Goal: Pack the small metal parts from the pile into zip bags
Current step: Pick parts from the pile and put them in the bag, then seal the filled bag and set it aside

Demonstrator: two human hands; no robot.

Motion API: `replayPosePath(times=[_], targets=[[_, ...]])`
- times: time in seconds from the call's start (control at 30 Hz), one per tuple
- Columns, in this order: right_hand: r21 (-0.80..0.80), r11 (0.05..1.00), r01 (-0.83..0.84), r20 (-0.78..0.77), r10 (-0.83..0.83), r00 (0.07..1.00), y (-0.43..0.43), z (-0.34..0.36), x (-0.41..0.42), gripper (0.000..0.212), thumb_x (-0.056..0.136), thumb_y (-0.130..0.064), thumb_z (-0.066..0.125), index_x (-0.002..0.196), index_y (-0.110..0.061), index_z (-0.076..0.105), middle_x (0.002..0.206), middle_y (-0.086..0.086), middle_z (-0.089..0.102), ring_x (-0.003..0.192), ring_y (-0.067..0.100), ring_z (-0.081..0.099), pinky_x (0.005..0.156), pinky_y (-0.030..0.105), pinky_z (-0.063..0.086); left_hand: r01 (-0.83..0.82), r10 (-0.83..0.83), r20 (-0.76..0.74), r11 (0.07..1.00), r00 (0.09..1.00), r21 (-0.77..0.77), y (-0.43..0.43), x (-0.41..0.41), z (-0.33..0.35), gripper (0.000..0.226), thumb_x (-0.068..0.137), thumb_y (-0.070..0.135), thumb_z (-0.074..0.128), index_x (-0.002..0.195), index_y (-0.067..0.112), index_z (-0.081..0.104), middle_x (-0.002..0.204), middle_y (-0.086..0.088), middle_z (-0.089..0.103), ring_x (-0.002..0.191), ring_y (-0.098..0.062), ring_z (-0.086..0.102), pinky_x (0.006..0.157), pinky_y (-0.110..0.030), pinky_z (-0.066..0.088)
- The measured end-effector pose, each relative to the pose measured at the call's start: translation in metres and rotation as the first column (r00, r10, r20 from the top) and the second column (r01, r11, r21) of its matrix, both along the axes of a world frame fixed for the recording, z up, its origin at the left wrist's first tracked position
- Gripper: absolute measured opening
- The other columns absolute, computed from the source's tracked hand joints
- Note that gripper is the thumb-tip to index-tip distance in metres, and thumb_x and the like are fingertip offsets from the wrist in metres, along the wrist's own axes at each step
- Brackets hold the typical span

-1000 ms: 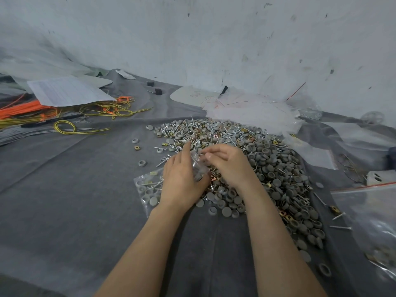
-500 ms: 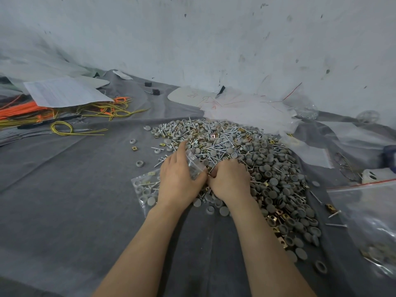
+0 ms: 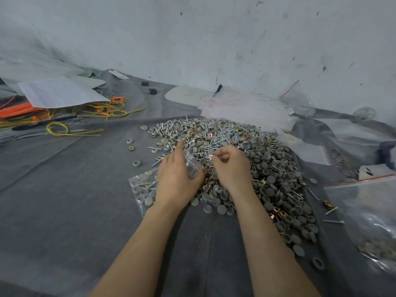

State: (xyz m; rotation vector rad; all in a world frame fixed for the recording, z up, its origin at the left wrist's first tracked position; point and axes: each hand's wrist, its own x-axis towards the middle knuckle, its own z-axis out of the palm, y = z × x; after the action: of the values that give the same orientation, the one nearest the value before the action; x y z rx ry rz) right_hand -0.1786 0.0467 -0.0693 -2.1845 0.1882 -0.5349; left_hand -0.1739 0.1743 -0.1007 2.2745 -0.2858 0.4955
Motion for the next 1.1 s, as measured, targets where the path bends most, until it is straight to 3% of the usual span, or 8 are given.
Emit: replayPosePath(times=[0.23, 0.33, 0.5, 0.63, 0.83, 0.93, 1.03, 1.1], targets=[[0.197, 0.965, -0.172, 0.089, 0.157, 0.984, 0.006, 0.008, -0.003, 0.008, 0.087, -0.017, 0.066, 0.088, -0.023, 0.061, 0.086, -0.009, 0.064, 0.081, 0.001, 0.060, 0.068, 0.005, 0.044, 0.012, -0.012, 0.009, 1.000, 1.000, 0.001, 0.001, -0.001, 0.000, 0.086, 0.083, 0.034, 0.069, 0.150, 0.014, 0.019, 0.141, -0.008, 0.046, 0.130, -0.025, 0.038, 0.109, -0.043, 0.033], [0.104, 0.946, -0.306, 0.024, 0.305, 0.952, 0.012, 0.010, -0.005, 0.005, 0.088, -0.016, 0.064, 0.090, -0.018, 0.068, 0.086, -0.008, 0.068, 0.084, 0.004, 0.064, 0.077, 0.013, 0.049, 0.031, -0.031, 0.009, 0.999, 0.999, -0.007, 0.001, -0.002, 0.001, 0.087, 0.081, 0.028, 0.069, 0.150, 0.012, 0.019, 0.144, -0.009, 0.043, 0.132, -0.025, 0.036, 0.110, -0.043, 0.031], [0.029, 0.920, -0.390, 0.044, 0.389, 0.920, 0.015, 0.014, -0.009, 0.038, 0.095, -0.036, 0.053, 0.084, -0.003, 0.069, 0.085, 0.012, 0.067, 0.084, 0.022, 0.061, 0.084, 0.037, 0.049, 0.032, -0.031, 0.027, 0.997, 0.999, -0.066, 0.001, -0.004, 0.005, 0.086, 0.083, 0.028, 0.068, 0.150, 0.009, 0.018, 0.150, -0.011, 0.036, 0.137, -0.025, 0.031, 0.112, -0.045, 0.029], [0.006, 0.890, -0.456, -0.123, 0.453, 0.883, 0.022, 0.016, -0.012, 0.029, 0.089, -0.043, 0.060, 0.095, -0.018, 0.072, 0.093, -0.006, 0.069, 0.090, 0.008, 0.063, 0.087, 0.028, 0.048, -0.009, 0.021, 0.087, 0.991, 0.996, -0.130, 0.005, -0.004, 0.014, 0.089, 0.082, 0.024, 0.070, 0.150, 0.006, 0.016, 0.146, -0.014, 0.037, 0.135, -0.028, 0.031, 0.110, -0.038, 0.024], [0.125, 0.941, -0.314, 0.133, 0.298, 0.945, 0.019, 0.046, -0.021, 0.003, 0.089, -0.021, 0.064, 0.087, -0.023, 0.065, 0.100, -0.014, 0.060, 0.080, -0.003, 0.057, 0.062, 0.003, 0.043, 0.148, -0.127, 0.110, 0.965, 0.986, -0.218, 0.023, -0.014, 0.044, 0.106, 0.074, 0.041, 0.077, 0.151, 0.014, 0.010, 0.134, -0.004, 0.043, 0.124, -0.013, 0.041, 0.106, -0.028, 0.032], [0.131, 0.945, -0.300, 0.245, 0.263, 0.933, 0.004, 0.068, -0.036, 0.014, 0.089, -0.019, 0.064, 0.083, -0.031, 0.060, 0.089, -0.023, 0.059, 0.077, -0.002, 0.063, 0.069, 0.007, 0.048, 0.249, -0.236, 0.095, 0.795, 0.967, -0.553, 0.025, -0.022, 0.071, 0.066, 0.083, 0.036, 0.067, 0.140, 0.016, 0.038, 0.103, 0.001, 0.061, 0.092, 0.002, 0.060, 0.081, -0.012, 0.046], [0.165, 0.947, -0.274, 0.328, 0.209, 0.921, -0.016, 0.084, -0.054, 0.022, 0.089, -0.013, 0.063, 0.081, -0.033, 0.059, 0.090, -0.015, 0.066, 0.083, 0.001, 0.065, 0.079, 0.017, 0.053, 0.302, -0.264, 0.147, 0.809, 0.953, -0.504, 0.013, -0.023, 0.094, 0.010, 0.093, 0.019, 0.060, 0.101, 0.017, 0.065, 0.079, 0.009, 0.068, 0.073, 0.001, 0.063, 0.070, -0.014, 0.047], [0.204, 0.953, -0.222, 0.376, 0.133, 0.917, -0.033, 0.090, -0.068, 0.026, 0.090, -0.007, 0.061, 0.080, -0.032, 0.059, 0.088, -0.012, 0.068, 0.085, 0.008, 0.066, 0.083, 0.029, 0.055, 0.370, -0.335, 0.161, 0.803, 0.928, -0.466, -0.005, -0.030, 0.107, 0.010, 0.093, 0.019, 0.060, 0.085, 0.024, 0.063, 0.070, 0.010, 0.067, 0.069, -0.001, 0.062, 0.069, -0.015, 0.047]])
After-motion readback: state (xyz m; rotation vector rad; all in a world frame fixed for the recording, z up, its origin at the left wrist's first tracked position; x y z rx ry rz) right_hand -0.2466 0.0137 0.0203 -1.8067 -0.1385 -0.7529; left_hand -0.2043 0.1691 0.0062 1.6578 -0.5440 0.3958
